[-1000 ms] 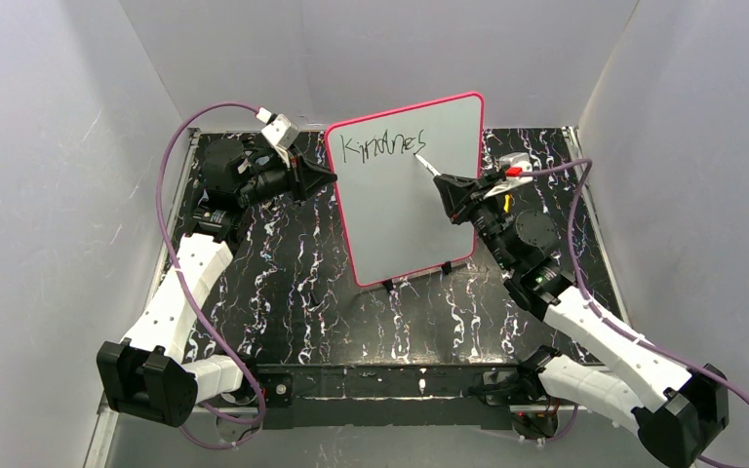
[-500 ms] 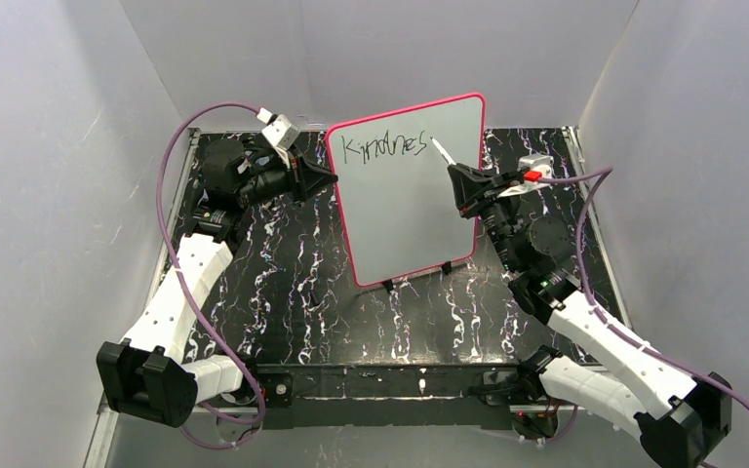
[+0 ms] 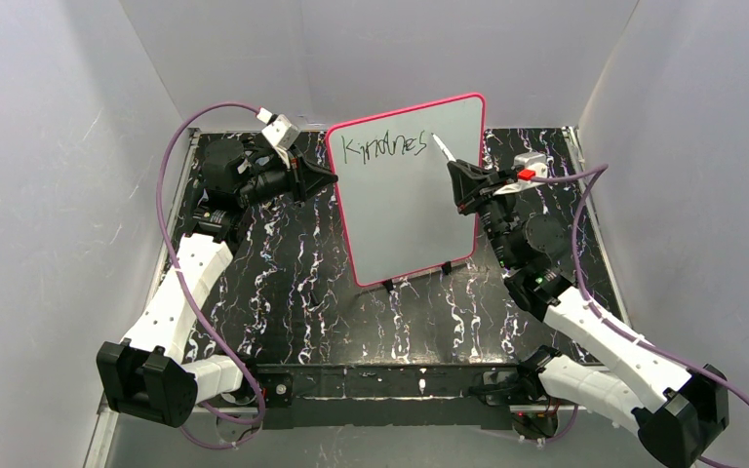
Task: Write a sentence on the whiteboard
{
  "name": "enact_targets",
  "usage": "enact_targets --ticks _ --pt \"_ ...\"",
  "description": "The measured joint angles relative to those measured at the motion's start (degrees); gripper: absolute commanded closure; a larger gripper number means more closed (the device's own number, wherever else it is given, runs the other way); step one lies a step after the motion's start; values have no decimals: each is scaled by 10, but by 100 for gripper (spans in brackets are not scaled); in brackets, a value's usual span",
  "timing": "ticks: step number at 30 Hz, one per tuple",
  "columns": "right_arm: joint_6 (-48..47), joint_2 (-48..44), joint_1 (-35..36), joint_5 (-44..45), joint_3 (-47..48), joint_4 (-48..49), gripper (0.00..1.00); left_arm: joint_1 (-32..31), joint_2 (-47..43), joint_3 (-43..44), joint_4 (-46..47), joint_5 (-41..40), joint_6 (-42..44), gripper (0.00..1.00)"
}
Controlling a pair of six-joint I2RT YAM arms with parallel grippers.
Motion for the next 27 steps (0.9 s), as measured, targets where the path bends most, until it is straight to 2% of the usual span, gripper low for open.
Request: enact_targets --ticks 11,27 --pt "-11 16 -3 2 11 0 99 0 0 0 0 -1 0 100" --pt "19 3 -3 2 -2 -18 99 0 0 0 0 0 0 100"
